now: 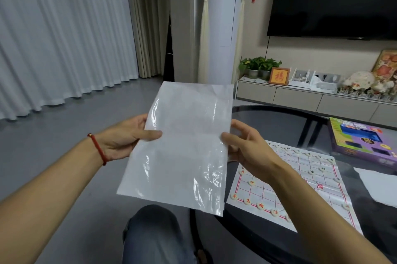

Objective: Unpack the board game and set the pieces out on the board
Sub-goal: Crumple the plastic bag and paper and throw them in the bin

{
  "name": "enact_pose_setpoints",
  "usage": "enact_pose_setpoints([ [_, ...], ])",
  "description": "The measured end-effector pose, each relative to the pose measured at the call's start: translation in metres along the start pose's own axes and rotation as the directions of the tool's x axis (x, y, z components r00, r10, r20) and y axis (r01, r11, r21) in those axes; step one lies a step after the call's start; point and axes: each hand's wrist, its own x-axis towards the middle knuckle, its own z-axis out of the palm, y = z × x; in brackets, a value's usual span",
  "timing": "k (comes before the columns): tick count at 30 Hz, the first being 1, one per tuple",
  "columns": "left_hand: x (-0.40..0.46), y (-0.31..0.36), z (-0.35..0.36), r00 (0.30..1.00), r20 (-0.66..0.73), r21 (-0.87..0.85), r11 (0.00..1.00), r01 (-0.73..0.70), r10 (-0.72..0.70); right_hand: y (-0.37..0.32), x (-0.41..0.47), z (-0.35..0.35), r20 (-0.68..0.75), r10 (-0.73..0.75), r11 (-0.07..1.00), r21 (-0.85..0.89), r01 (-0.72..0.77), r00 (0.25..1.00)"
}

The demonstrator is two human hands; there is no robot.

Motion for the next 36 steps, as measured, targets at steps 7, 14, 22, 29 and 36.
enact_pose_setpoints([
  [7, -0.003, -0.025, 0.004, 0.993, -0.114, -0.139, 0.99, -0.031, 0.016, 0.012, -0.009, -0.011, -0.053, -0.044, 0.995, 0.085, 0.048, 0.998],
  [14, 0.005, -0.02, 0.01, 0.991, -0.029, 0.075, 0.989, -0.13, 0.133, 0.014, -0.018, -0.015, 0.085, 0.217, 0.904, 0.359, -0.233, 0.973],
  [22, 0.01, -0.019, 0.01, 0.994, 0.002, 0.056, 0.993, -0.107, 0.107, 0.02, -0.015, -0.014, -0.03, 0.18, 0.983, -0.018, -0.181, 0.983],
  [29, 0.012, -0.004, -0.003, 0.996, 0.054, 0.245, 0.968, 0.06, -0.075, 0.005, -0.014, -0.014, -0.031, 0.005, 0.951, -0.31, -0.015, 1.0],
  [36, 0.023, 0.006, 0.042, 0.987, 0.113, 0.701, 0.713, 0.005, -0.118, -0.009, -0.007, -0.009, 0.016, -0.006, 0.96, -0.281, 0.01, 1.0],
])
